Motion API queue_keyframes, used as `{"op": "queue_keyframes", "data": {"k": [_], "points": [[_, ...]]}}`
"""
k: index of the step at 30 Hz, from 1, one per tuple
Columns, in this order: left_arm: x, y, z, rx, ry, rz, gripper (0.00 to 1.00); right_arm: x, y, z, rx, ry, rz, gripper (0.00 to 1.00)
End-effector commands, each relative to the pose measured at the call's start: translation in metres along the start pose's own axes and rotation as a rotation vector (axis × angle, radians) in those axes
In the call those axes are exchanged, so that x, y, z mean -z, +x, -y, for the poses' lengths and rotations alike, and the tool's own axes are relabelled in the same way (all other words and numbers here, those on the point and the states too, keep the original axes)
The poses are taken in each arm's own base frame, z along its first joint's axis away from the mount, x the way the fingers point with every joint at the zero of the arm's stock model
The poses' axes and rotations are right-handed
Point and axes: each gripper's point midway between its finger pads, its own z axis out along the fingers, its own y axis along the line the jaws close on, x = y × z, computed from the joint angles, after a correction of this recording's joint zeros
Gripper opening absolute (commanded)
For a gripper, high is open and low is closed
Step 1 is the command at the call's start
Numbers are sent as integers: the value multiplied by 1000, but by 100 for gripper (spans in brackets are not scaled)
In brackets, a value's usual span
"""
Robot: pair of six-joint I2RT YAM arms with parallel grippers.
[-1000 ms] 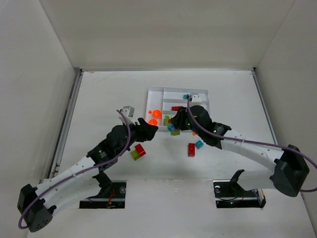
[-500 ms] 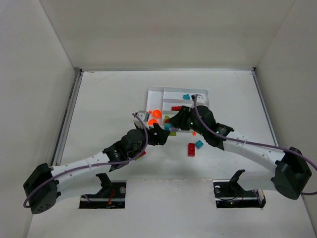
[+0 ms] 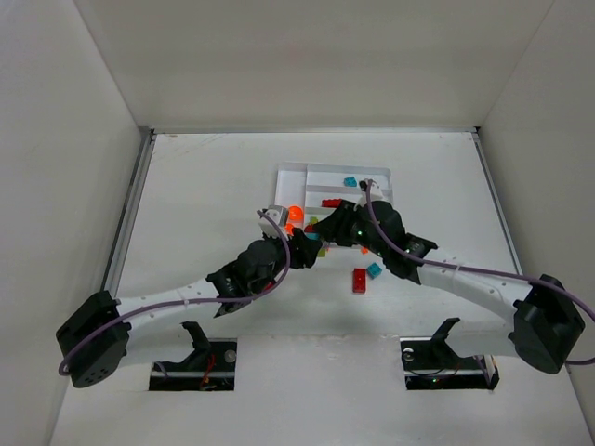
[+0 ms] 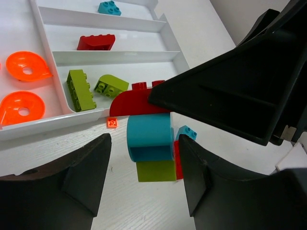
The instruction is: Sort the legos into containers by color
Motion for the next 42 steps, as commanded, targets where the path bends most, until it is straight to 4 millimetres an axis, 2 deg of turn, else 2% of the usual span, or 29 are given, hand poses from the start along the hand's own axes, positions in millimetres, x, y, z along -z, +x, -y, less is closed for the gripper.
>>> {"op": "queue_keyframes", "data": {"k": [1,3,4,8,11,15,18,21,31,34,42], "points": [[-7,-31,22,18,52,93,52,-2,-8,-21,-45,-93,34,23],[-8,-29,21,16,48,87,45,-4,-6,-23,-52,-108,21,23],[-8,-29,23,17,54,88,38,-4,-4,-23,-53,-110,16,23],[-5,-27,23,3,63,81,25,-3,-6,-24,-58,-117,22,23],[-1,-23,22,3,71,69,22,-1,-19,-22,-62,-117,52,23],[6,-16,19,6,72,47,21,4,-47,-12,-73,-105,114,23],[11,-14,15,7,66,40,21,5,-71,7,-83,-68,169,23],[13,-17,12,17,59,49,21,0,-85,38,-93,-7,197,23],[19,-20,11,38,63,50,22,-45,-101,147,-83,295,208,23],[20,-21,11,54,63,52,23,-56,-108,167,-117,320,210,24],[21,-16,6,78,49,44,23,-79,-121,188,-206,289,234,26]]}}
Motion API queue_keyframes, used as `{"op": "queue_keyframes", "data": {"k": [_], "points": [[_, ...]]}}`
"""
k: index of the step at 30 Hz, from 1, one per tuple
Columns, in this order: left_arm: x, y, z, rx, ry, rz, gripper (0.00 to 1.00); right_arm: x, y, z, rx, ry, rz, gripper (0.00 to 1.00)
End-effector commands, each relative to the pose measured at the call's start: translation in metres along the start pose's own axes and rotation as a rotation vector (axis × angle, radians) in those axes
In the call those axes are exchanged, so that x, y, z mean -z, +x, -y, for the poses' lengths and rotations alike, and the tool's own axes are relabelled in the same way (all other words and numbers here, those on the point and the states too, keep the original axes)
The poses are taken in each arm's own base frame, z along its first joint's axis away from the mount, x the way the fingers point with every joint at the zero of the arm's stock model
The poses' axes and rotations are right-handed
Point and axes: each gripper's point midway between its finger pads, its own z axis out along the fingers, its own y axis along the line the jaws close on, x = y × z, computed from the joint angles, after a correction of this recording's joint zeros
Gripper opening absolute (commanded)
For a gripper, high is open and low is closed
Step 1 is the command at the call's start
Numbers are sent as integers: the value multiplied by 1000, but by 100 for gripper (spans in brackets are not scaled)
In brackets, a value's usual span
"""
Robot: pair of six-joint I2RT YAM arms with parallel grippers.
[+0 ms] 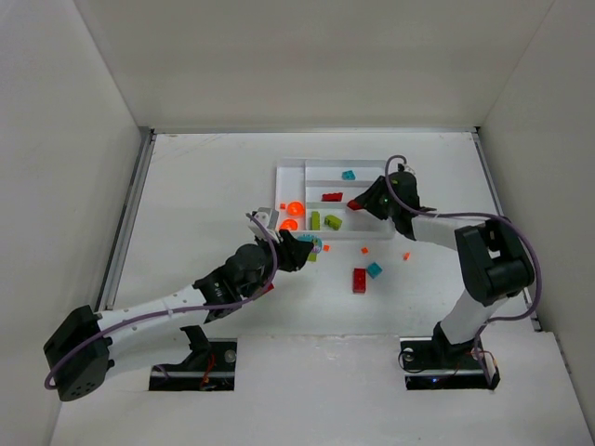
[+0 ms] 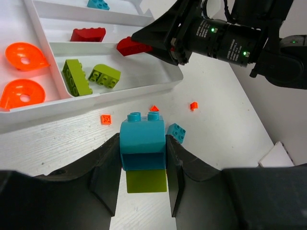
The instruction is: Sort the legos into containers by color
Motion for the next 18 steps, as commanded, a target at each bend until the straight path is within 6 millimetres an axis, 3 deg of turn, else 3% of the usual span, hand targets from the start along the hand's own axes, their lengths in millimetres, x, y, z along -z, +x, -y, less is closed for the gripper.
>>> {"op": "queue_keyframes", "data": {"k": [1,8,11,18], "points": [[1,-5,2,31,15,23,23,-9,-40,-30,-49,-112,107,26],[1,-7,3,38,18,26,23,23,-31,-47,-62,-210,75,25],[0,-8,1,39,11,29,23,30,-37,-52,-60,-223,99,26],[-5,-17,4,43,15,37,23,-4,-56,-52,-72,-183,112,26]]}}
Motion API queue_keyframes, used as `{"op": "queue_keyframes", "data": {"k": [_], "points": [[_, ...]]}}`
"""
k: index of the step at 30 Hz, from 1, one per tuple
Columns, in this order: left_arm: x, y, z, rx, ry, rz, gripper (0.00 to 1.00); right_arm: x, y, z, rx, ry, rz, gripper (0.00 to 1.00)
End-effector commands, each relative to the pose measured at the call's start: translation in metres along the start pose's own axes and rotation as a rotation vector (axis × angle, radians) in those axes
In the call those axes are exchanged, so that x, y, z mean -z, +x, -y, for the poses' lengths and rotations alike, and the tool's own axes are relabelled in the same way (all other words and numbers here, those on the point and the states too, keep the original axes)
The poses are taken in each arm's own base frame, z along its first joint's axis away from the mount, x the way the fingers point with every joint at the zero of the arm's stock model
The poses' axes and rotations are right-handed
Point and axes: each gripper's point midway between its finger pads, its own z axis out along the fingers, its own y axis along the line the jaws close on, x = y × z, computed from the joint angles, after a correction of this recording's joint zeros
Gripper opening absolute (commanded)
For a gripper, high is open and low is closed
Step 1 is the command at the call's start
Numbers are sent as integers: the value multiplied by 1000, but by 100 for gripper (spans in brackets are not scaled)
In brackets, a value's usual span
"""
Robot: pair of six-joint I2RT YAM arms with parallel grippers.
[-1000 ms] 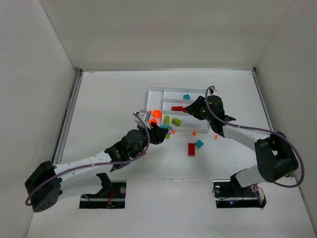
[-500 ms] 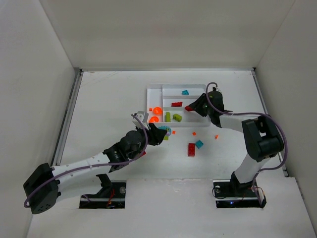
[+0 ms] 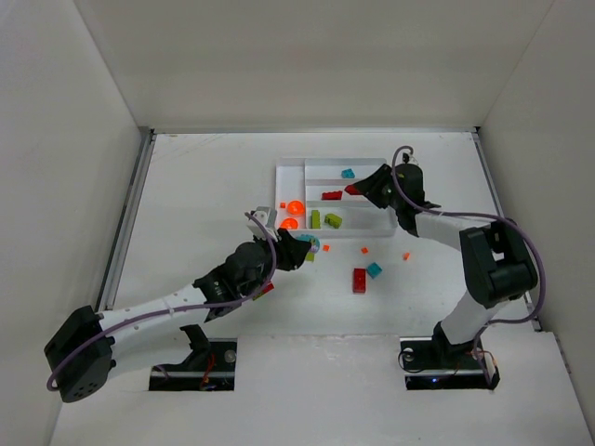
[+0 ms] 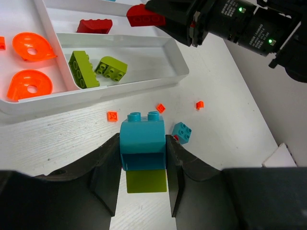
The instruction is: Sort the legos into containers by color
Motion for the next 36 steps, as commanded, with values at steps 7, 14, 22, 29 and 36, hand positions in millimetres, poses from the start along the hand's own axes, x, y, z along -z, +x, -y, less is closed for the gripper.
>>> {"op": "queue_keyframes", "data": {"k": [7,14,22,29,36], "points": [[-3,-35,14,51,28,77,23,-35,-34,-3,2,21,58,51],[-14,-48,18,113,7,73,23,-8,-52,1,85,81,148,73],[-27,-59,15,312,27,53,23,76,26,-60,147,-196,111,62],[-29,-71,6,452,47,78,23,160,99,-134,196,-594,-18,74],[-29,-66,9,452,44,67,23,171,138,-164,276,-675,-120,81]]}}
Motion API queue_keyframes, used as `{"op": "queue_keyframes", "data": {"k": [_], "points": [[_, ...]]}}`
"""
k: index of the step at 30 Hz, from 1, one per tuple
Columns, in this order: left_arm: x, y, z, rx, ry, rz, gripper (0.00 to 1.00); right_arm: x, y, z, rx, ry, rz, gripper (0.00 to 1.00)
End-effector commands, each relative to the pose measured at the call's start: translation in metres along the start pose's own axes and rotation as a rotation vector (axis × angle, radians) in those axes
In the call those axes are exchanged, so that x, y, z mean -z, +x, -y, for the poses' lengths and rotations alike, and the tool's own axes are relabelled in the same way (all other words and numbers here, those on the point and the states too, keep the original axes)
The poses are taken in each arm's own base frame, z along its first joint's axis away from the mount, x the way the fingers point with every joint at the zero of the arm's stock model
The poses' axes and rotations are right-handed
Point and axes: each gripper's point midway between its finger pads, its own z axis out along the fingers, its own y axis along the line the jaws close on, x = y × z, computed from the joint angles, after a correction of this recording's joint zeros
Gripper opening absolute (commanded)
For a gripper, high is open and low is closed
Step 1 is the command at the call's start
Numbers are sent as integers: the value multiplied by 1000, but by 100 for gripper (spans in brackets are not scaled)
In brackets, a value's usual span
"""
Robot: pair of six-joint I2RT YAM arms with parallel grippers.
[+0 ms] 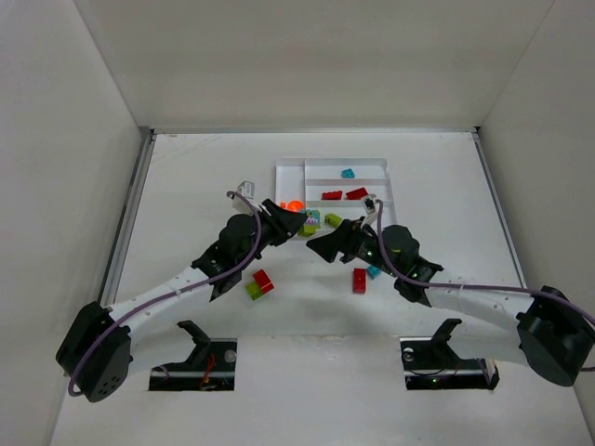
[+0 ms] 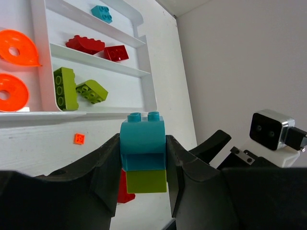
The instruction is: Sort the legos into containers by color
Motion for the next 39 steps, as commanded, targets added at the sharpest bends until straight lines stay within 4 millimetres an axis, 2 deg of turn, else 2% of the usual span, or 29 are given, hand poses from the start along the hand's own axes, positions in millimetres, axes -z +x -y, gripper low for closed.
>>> {"op": "queue_keyframes", "data": {"k": [1,8,17,20,26,31,39], "points": [[1,-4,21,31,71,16,23,-11,-13,-35,59,-103,27,81],[3,4,17,22,59,-3,22,-24,-13,-38,93,-79,-6,77],[2,12,12,10,49,-21,22,-33,-10,-17,116,30,-27,67],[1,11,12,10,49,-21,22,-35,-9,-13,131,48,-38,62],[-1,13,12,6,46,-23,22,-37,-14,-10,138,77,-6,43],[-2,9,8,2,34,-2,22,-31,-14,-10,146,104,24,33],[-10,-11,-1,-45,-16,80,22,-12,-1,-7,151,112,-12,29]]}}
